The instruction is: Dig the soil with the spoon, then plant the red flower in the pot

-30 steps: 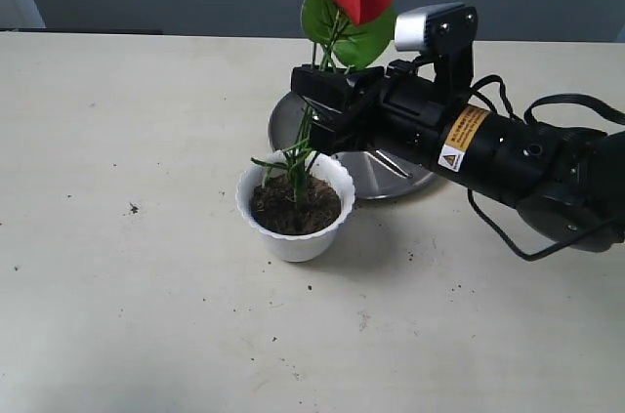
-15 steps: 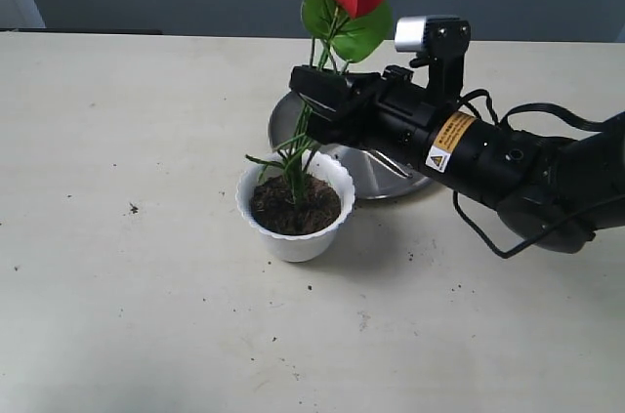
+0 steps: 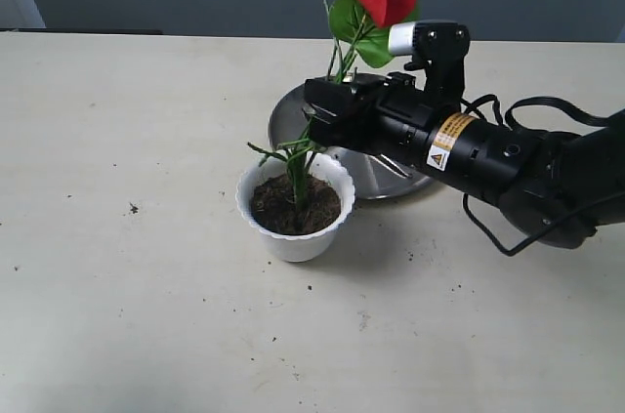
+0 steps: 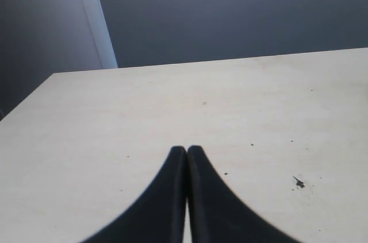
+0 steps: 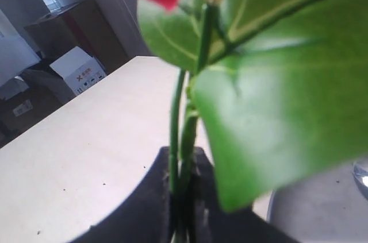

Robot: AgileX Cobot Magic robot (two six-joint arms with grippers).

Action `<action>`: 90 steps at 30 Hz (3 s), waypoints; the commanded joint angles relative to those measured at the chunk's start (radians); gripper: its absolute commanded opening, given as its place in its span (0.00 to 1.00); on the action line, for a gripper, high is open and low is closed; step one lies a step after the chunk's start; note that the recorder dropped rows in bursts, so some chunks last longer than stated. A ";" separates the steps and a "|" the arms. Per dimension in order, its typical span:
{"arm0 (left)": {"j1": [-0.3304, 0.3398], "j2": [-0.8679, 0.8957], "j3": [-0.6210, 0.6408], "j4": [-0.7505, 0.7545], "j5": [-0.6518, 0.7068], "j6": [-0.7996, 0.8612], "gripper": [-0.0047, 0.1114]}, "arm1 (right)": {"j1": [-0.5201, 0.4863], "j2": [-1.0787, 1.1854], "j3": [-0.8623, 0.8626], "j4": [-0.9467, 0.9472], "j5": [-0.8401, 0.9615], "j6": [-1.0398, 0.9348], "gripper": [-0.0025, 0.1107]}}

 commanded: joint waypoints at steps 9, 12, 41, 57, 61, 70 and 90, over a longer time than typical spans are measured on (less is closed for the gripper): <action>-0.007 -0.005 -0.004 -0.008 -0.001 -0.004 0.04 | 0.003 0.050 0.035 -0.136 0.332 -0.046 0.02; -0.007 -0.005 -0.004 -0.008 -0.001 -0.004 0.04 | 0.003 0.050 0.035 -0.136 0.356 -0.046 0.02; -0.007 -0.005 -0.004 -0.008 -0.001 -0.004 0.04 | 0.041 0.050 0.035 -0.167 0.398 -0.070 0.02; -0.007 -0.005 -0.004 -0.008 -0.001 -0.004 0.04 | 0.043 0.050 0.035 -0.125 0.415 -0.066 0.44; -0.007 -0.005 -0.004 -0.008 -0.001 -0.004 0.04 | 0.043 0.045 0.035 -0.130 0.422 -0.061 0.41; -0.007 -0.005 -0.004 -0.008 -0.001 -0.004 0.04 | 0.043 0.021 0.035 -0.169 0.422 -0.057 0.39; -0.007 -0.005 -0.004 -0.008 -0.001 -0.004 0.04 | 0.043 -0.041 0.035 -0.273 0.447 0.039 0.53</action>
